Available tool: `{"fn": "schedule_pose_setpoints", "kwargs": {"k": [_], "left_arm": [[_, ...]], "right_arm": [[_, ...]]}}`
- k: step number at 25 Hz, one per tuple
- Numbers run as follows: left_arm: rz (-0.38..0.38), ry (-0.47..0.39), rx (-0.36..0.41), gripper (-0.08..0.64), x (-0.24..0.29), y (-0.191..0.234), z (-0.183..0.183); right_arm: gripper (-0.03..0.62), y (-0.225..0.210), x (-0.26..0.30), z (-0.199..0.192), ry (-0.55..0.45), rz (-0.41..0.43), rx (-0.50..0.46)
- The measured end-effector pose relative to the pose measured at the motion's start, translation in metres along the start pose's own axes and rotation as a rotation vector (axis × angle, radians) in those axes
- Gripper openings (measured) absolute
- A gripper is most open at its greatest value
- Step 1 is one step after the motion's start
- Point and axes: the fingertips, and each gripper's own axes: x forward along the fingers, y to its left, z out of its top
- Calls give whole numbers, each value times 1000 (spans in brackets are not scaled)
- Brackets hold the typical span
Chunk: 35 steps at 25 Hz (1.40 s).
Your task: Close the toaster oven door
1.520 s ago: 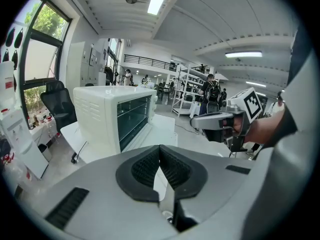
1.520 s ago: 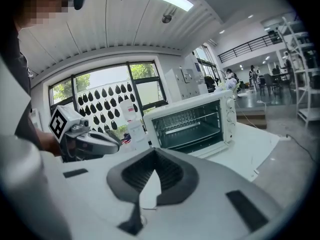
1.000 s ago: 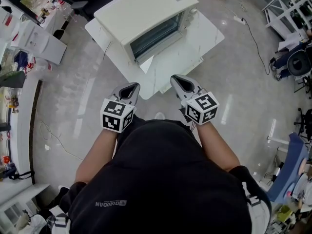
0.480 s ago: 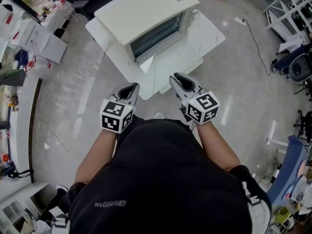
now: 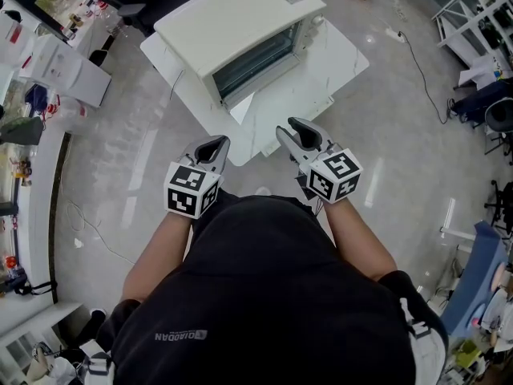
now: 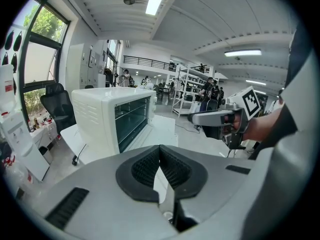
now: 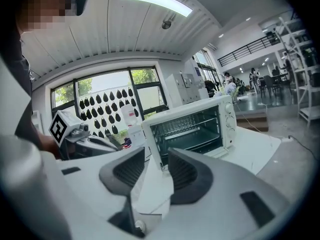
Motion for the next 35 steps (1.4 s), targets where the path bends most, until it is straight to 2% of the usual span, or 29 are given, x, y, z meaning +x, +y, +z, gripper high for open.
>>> {"fn": "schedule_pose_setpoints", "kwargs": {"k": [5,11,17,21,27,31,35], "left_arm": [[-3,-2,6,3,2,-2,2],[-7,1,1,3,3,-4,0],[-7,9,-20,3,5,-3,-3],[1,19,-29,3,5,0,-8],[17,35,-52,3,5,5,-15],[24,45,-58,3,6,8,-18],[34,62,-66,3,6,12,-25]], "right_arm": [[159,-2,-1,1,-4,1,7],[161,-2,-4,-1,-13,15,26],[161,-14,-7,-9,-37,22,124],[161,-42,-9,-36,-30,-34,262],[161,-99,-16,-103,10,-179,519],[160,-130,-21,-148,72,-272,565],[160,-149,-17,-181,114,-303,607]]}}
